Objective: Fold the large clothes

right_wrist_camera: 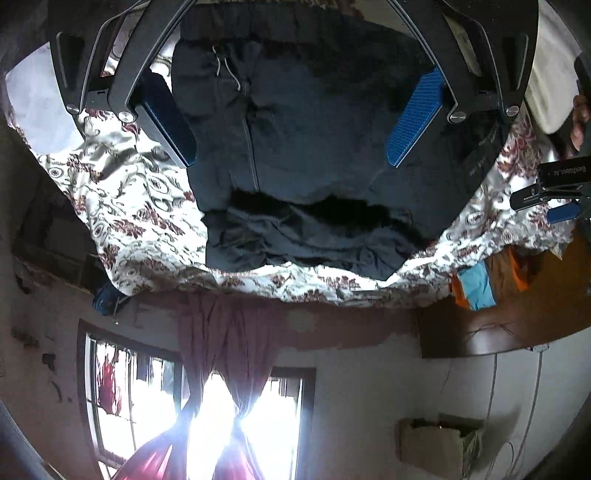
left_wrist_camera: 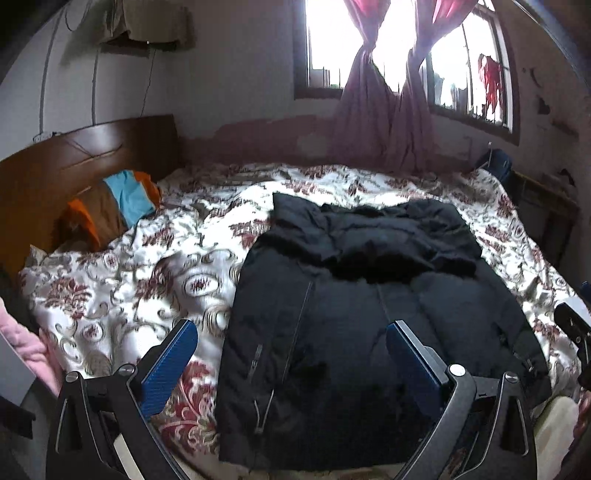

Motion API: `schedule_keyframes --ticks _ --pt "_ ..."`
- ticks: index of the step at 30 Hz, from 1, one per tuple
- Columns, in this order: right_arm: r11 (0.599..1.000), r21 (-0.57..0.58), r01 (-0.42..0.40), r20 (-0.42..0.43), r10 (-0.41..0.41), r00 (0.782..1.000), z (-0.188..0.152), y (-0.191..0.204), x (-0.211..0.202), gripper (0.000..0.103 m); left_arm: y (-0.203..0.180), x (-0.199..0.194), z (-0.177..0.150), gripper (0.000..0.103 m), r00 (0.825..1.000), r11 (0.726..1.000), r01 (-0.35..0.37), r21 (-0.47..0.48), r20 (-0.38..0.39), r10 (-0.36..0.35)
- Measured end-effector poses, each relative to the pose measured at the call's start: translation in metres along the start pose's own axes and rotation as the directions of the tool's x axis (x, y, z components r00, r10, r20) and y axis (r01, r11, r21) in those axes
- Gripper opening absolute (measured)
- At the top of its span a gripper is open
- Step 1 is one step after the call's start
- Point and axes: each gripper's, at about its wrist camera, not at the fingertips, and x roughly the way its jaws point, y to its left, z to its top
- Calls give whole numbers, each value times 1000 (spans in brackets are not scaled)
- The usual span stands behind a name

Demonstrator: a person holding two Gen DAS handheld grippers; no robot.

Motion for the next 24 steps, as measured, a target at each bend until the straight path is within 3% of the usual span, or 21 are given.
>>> schedule_keyframes --ticks 17,24 --pt "998 -57 -4 -156 -5 988 -28 -8 15 101 3 20 -40 103 990 999 -26 38 -138 31" --pt "987 -156 -29 -242 -10 970 -41 -9 19 101 6 23 -67 103 977 992 29 121 -214 -2"
